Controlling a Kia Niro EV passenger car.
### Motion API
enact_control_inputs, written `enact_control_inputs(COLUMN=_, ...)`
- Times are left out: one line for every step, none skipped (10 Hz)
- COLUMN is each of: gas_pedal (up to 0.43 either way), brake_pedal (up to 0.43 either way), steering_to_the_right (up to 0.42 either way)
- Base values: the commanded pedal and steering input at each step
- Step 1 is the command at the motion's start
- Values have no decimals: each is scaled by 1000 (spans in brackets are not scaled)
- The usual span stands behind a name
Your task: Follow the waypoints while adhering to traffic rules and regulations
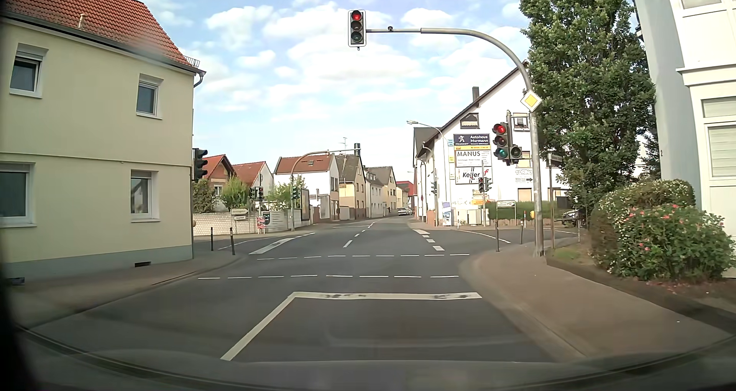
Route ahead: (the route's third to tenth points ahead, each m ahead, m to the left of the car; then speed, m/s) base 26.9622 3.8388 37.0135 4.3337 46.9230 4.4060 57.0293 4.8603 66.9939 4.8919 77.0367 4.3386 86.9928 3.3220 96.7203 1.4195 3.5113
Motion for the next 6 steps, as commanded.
enact_control_inputs(gas_pedal=0, brake_pedal=287, steering_to_the_right=-8)
enact_control_inputs(gas_pedal=0, brake_pedal=287, steering_to_the_right=-9)
enact_control_inputs(gas_pedal=0, brake_pedal=287, steering_to_the_right=-9)
enact_control_inputs(gas_pedal=0, brake_pedal=287, steering_to_the_right=-9)
enact_control_inputs(gas_pedal=0, brake_pedal=287, steering_to_the_right=-8)
enact_control_inputs(gas_pedal=0, brake_pedal=287, steering_to_the_right=-6)
